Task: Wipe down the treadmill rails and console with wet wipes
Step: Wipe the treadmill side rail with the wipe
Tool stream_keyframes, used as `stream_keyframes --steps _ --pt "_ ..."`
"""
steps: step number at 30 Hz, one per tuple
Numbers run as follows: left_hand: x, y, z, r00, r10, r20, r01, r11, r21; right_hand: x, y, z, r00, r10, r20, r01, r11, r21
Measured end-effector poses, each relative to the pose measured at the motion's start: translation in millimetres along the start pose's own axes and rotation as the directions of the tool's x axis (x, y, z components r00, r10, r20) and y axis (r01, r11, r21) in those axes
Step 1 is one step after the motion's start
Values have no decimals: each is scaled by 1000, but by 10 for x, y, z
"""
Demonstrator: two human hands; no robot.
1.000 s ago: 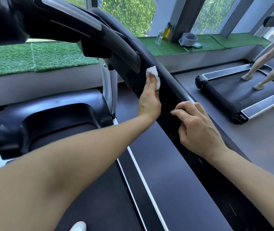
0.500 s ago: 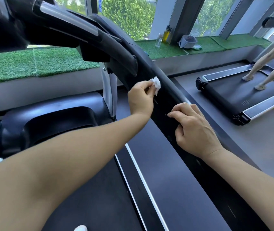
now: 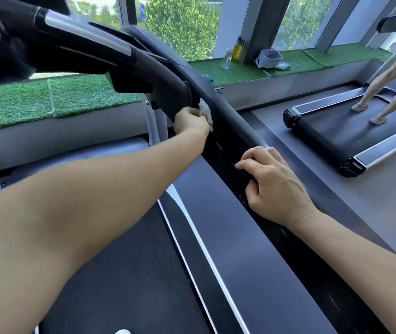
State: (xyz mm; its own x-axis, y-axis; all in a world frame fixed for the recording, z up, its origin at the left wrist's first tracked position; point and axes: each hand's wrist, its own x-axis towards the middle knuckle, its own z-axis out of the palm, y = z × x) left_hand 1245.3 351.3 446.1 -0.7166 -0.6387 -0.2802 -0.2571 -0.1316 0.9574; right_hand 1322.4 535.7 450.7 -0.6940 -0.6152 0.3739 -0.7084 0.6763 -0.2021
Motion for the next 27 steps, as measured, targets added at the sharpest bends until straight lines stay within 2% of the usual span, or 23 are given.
stream_keyframes --steps 3,10,16,21,24,26,27 --pt "-160 -286 78 988 -113 104 123 988 -95 -1 -1 -16 1000 -6 4 6 1000 4" --pt "68 155 1 984 -170 46 175 937 -302 9 9 -21 1000 -9 6 9 1000 4" --pt "-80 26 24 982 -163 99 181 960 -214 1 -10 -27 1000 -11 19 11 1000 12" --pt "46 221 -56 988 -146 -57 125 953 -274 1 2 -23 1000 -17 8 17 1000 9" --pt "52 276 -84 993 -101 -63 87 978 -192 6 -2 -20 1000 -23 10 23 1000 5" --pt "-84 247 -110 992 -96 -78 91 994 -56 7 -3 -21 999 -27 17 27 1000 8" --pt "-136 173 -107 995 -91 -39 90 996 -18 4 1 -27 999 -36 23 36 999 6"
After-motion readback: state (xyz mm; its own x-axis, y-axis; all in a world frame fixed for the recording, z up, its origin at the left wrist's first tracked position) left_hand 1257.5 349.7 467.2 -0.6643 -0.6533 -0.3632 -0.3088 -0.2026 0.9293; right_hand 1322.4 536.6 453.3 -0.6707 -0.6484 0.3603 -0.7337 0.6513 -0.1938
